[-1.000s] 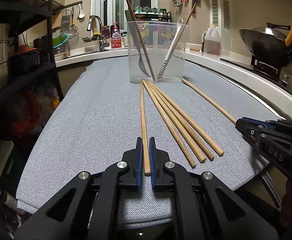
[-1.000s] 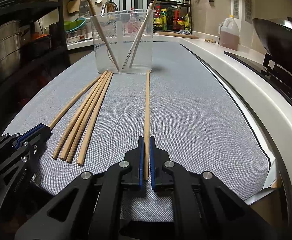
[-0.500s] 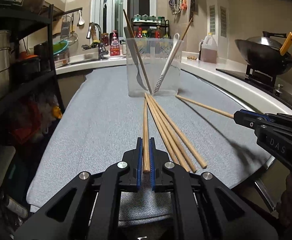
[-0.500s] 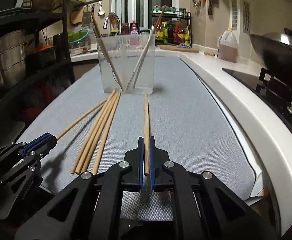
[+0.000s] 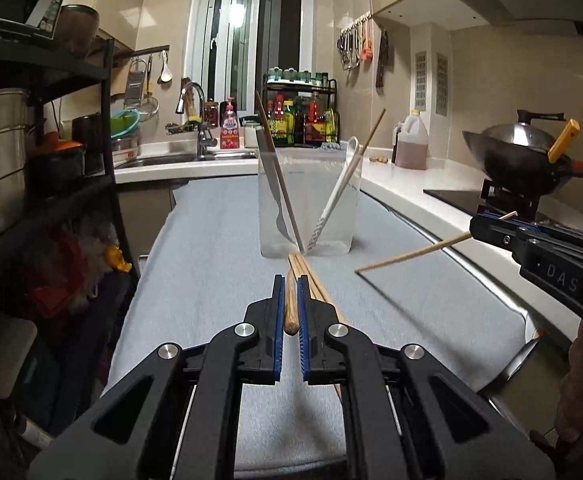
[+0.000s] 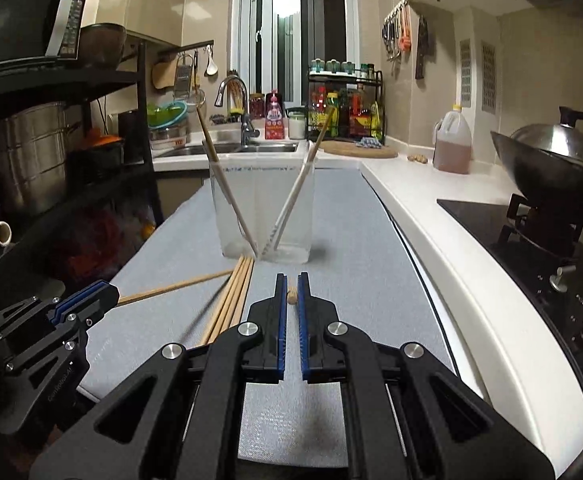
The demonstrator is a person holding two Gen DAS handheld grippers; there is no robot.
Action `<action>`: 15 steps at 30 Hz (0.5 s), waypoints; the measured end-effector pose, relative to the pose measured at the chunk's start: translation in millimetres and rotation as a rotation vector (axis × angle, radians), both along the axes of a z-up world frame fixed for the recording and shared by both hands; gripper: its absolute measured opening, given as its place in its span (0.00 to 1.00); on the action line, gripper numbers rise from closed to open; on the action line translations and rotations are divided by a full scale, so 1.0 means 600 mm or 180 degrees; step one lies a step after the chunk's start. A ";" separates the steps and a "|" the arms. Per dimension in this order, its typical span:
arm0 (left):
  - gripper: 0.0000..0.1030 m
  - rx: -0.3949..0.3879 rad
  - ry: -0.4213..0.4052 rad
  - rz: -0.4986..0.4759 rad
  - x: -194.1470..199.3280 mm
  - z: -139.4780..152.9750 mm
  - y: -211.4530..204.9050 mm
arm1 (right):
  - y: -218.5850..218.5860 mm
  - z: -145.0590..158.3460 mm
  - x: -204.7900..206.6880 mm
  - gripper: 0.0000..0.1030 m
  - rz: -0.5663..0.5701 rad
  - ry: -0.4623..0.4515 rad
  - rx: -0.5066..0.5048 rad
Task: Organize utensils
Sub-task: 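Lift both held chopsticks off the cloth and tilt them upright, then carry both upright chopsticks above the clear container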
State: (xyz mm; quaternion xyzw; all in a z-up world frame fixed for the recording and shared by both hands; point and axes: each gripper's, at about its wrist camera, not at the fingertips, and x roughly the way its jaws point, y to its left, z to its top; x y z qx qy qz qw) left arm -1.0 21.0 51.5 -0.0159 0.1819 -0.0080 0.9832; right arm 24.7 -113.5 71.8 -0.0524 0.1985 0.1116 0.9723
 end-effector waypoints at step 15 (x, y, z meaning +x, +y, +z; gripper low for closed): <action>0.06 -0.0049 -0.0096 -0.0088 0.068 0.139 0.023 | 0.026 0.104 0.055 0.05 0.0105 -0.0144 0.0173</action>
